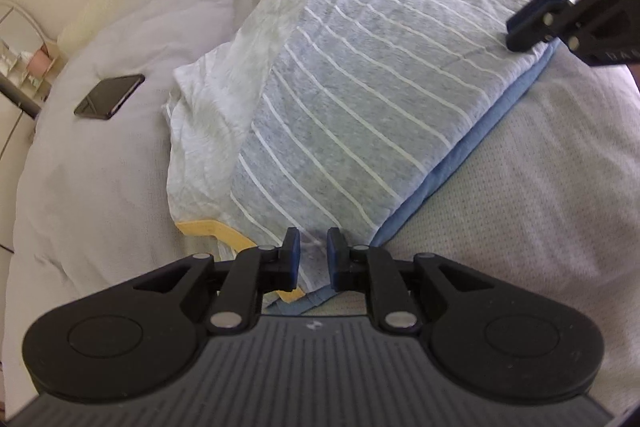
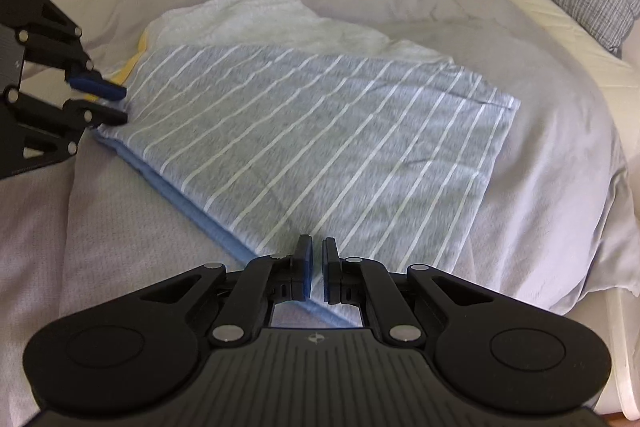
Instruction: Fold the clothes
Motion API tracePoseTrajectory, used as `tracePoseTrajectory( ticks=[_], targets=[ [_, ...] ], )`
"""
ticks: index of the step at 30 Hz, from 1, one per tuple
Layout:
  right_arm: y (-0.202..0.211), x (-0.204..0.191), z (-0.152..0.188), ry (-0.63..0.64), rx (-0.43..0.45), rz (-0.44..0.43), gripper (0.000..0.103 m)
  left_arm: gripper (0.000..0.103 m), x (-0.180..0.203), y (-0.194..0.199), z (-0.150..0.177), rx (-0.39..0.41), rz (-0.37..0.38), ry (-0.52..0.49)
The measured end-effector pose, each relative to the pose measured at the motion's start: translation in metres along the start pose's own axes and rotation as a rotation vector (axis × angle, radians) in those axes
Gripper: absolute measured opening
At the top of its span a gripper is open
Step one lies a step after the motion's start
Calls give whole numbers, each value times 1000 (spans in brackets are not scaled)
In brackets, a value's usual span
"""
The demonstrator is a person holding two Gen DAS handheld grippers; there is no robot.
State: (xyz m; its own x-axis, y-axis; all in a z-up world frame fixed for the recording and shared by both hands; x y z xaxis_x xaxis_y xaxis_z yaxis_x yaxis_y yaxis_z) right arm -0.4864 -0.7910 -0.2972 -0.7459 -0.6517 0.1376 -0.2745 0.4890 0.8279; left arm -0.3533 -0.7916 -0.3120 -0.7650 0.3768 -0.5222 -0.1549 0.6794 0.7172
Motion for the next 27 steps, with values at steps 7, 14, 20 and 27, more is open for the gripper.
tracePoseTrajectory(
  ticks=[7,14,20,27],
  targets=[
    [9,9,-4,-75,1,-6,22,36,-16,13,-4,-31,39,196],
    [37,16,7,-227,97,0,48,73,-21,25,-2,13,48,441],
    [38,8,23,-326,109,31,67,101,-14,33,12,42,8,580],
    [51,-5,31,-371,204,77,86,102,-3,46,39,161,5,648]
  ],
)
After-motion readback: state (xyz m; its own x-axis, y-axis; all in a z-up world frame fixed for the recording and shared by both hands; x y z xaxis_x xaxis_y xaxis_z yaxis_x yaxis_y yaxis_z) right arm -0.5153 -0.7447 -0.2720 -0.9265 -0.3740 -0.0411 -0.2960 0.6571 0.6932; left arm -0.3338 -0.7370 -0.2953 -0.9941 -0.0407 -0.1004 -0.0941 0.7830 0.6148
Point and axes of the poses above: each gripper's, at about its wrist camera, not at the fingertips, and y roughly against the way its jaws point, x to its right, z to its underside, the point moved 9 cm from there along -y, roughly the way its jaws point, and after that the axes turned 7 degrees about -z, right-handed, at the moved point
